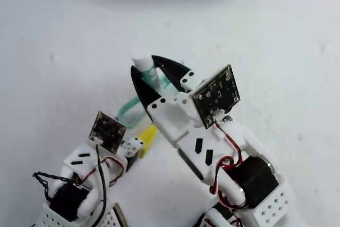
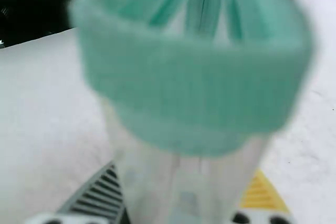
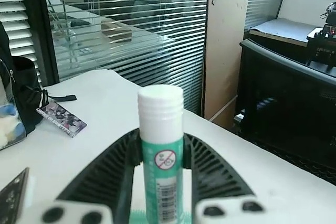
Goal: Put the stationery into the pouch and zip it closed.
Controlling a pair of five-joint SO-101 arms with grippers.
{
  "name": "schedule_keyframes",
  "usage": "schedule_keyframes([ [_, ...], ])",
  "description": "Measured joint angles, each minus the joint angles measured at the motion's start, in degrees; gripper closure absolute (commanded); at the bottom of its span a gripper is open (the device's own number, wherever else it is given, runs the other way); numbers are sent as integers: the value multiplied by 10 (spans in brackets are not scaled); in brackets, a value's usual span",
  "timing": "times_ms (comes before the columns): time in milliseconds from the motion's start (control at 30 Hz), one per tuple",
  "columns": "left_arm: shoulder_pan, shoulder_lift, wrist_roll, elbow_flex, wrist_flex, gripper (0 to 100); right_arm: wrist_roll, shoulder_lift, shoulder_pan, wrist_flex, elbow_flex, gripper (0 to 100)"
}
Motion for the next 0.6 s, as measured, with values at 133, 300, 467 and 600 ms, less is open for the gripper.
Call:
schedule_keyframes([
  [133, 0, 0, 0, 0, 0, 802, 0, 0, -25, 0, 17, 982],
  [300, 0, 0, 0, 0, 0, 803, 0, 1, -33, -1, 28, 982],
  [467, 0, 0, 0, 0, 0, 804, -1, 0, -35, -41, 61, 982],
  [600, -1, 0, 0, 0, 0, 804, -1, 0, -35, -65, 98, 981],
])
